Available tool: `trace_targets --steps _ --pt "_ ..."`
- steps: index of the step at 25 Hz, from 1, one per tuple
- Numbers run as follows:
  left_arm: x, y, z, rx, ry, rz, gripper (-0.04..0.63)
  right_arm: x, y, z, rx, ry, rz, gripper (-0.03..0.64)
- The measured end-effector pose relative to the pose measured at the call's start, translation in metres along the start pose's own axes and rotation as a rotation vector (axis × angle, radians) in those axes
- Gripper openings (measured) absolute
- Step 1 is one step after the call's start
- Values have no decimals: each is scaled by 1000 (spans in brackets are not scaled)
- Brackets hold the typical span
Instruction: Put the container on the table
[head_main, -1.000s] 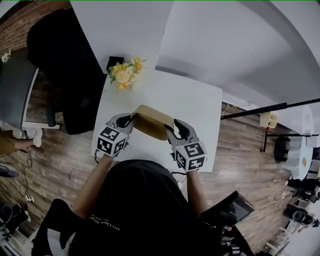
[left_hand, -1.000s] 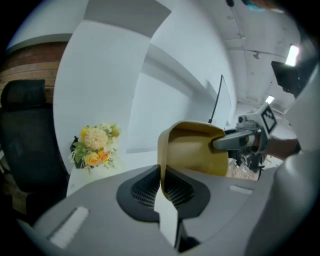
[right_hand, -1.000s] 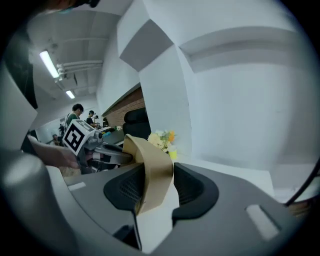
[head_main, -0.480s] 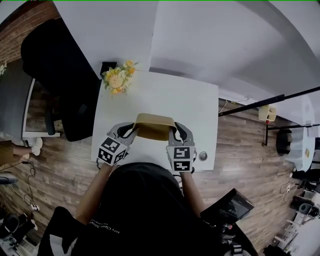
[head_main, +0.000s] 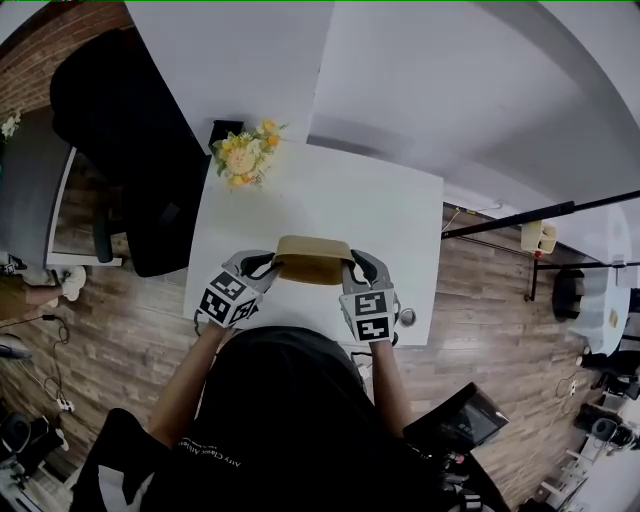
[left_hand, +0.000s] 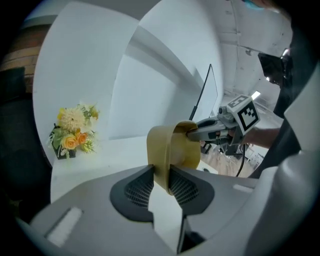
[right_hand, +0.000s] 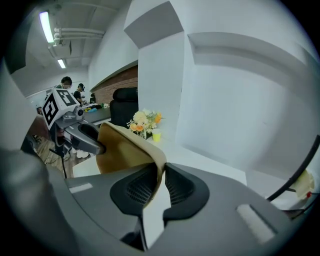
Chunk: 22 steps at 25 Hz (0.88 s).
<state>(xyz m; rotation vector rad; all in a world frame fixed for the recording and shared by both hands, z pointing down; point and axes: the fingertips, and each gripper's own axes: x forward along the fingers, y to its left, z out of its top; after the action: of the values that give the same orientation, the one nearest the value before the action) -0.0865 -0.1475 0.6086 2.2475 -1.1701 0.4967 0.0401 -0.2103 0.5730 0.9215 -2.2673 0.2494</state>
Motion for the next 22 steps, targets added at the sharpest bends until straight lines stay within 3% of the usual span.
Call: trace_targets --steps 6,22 --pt "-7 4 -6 102 35 13 84 3 14 -17 -36 68 49 71" --pt "9 4 -23 54 79 -41 91 14 8 -27 -58 98 25 66"
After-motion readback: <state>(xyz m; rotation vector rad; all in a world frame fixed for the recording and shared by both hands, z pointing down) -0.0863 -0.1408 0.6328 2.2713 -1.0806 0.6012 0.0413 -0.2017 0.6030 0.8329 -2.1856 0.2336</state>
